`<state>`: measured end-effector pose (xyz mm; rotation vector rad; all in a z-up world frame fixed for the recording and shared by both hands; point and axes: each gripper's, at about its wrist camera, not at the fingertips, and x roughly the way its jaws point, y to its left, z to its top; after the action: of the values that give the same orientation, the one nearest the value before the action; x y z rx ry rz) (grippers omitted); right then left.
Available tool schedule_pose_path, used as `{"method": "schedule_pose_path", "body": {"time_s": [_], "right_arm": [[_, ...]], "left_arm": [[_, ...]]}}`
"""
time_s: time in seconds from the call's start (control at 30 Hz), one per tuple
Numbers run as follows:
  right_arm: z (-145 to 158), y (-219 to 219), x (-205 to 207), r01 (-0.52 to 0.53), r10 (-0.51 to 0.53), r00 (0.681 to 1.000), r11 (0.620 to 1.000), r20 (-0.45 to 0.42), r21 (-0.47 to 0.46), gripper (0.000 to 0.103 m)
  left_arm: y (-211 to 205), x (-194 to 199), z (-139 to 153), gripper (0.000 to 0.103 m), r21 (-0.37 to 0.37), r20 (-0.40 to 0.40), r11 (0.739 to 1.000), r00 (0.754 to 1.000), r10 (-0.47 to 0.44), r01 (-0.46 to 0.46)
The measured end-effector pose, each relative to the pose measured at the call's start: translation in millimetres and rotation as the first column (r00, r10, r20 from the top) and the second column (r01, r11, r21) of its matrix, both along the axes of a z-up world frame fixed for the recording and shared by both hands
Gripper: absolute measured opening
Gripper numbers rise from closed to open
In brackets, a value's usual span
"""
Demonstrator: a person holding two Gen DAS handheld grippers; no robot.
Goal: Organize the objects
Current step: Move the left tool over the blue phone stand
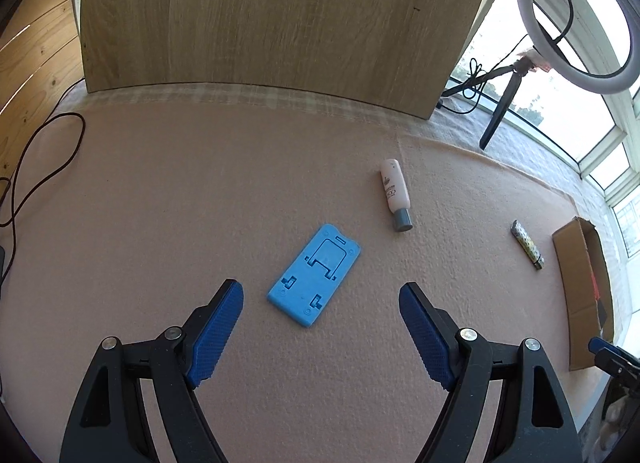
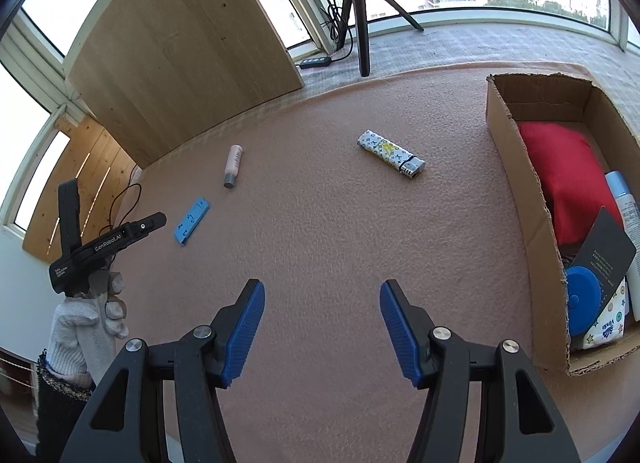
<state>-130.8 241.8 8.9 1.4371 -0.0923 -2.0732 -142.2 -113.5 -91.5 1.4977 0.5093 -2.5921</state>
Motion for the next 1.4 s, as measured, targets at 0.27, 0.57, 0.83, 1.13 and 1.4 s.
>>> {"method": "schedule_pose_path", "body": {"time_s": [0.27,0.57,0.83,1.13,1.4], "right_arm": [[-5,8,-10,0.036,-0.036,0.999,0.999,0.008,0.008,0.056],[-5,10,-24,0.058,-0.058,0.998,0.998,0.004,0.01,0.056],[-6,1,-31,0.05,-0.05,0.999,0.999,0.008,0.012,0.056],[-9,-4,-36,0.043,-0.044,0.999,0.999,0.018,0.02,0.056],[-8,-11,-50,0.033,-0.033,0.999,0.999,0.001,0.041,0.056]], "left_arm": [[3,-22,-19,0.083,-0.015,0.032,1.0,0.999,-0.019,0.019],[-1,-32,-32,0.083,-0.019,0.053,0.999,0.998,-0.027,0.028],[0,-38,-41,0.083,-0.025,0.07,0.998,0.996,-0.05,0.052],[9,-41,-47,0.071,-0.054,0.086,0.995,0.993,-0.082,0.087],[26,-40,-46,0.055,-0.091,0.082,0.988,0.989,-0.121,0.128]]}}
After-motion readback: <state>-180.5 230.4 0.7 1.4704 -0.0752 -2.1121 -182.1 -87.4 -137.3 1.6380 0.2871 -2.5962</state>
